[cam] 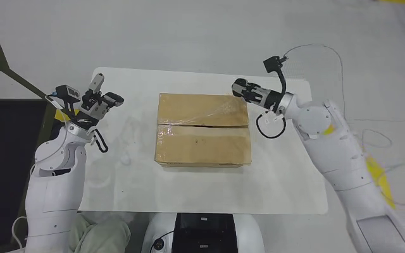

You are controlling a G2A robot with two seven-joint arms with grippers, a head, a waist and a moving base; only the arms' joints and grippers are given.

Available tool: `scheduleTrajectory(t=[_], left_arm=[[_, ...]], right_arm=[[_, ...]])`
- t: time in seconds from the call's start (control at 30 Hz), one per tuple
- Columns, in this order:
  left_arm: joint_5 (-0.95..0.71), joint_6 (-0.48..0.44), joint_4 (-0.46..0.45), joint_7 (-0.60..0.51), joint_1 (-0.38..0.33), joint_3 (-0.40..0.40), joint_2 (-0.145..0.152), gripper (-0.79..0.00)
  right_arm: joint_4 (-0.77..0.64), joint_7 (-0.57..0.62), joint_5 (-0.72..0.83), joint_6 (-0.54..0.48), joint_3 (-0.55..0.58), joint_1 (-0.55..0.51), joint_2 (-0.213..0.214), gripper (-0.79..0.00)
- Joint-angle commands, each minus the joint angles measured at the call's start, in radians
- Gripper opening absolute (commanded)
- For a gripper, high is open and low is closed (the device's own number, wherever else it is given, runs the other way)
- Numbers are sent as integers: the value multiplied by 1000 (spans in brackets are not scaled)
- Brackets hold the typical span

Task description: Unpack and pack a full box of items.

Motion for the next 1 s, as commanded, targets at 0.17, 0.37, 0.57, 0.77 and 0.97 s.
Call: scheduleTrajectory(t=[0.17, 0.37, 0.57, 0.77, 0.97], left_arm=[[0, 0, 0, 0, 0, 0, 0, 0], [0, 0, 0, 0, 0, 0, 0, 0], [0, 0, 0, 0, 0, 0, 0, 0], [0, 0, 0, 0, 0, 0, 0, 0], [0, 0, 0, 0, 0, 0, 0, 0]], right_arm=[[157, -5, -49, -53, -108, 130, -43, -785], [218, 1, -92, -88, -147, 177, -62, -785], [199, 61, -85, -83, -128, 177, -56, -785], [100, 135, -81, -33, -88, 133, -37, -785], [59, 150, -87, -15, -64, 92, -27, -785]])
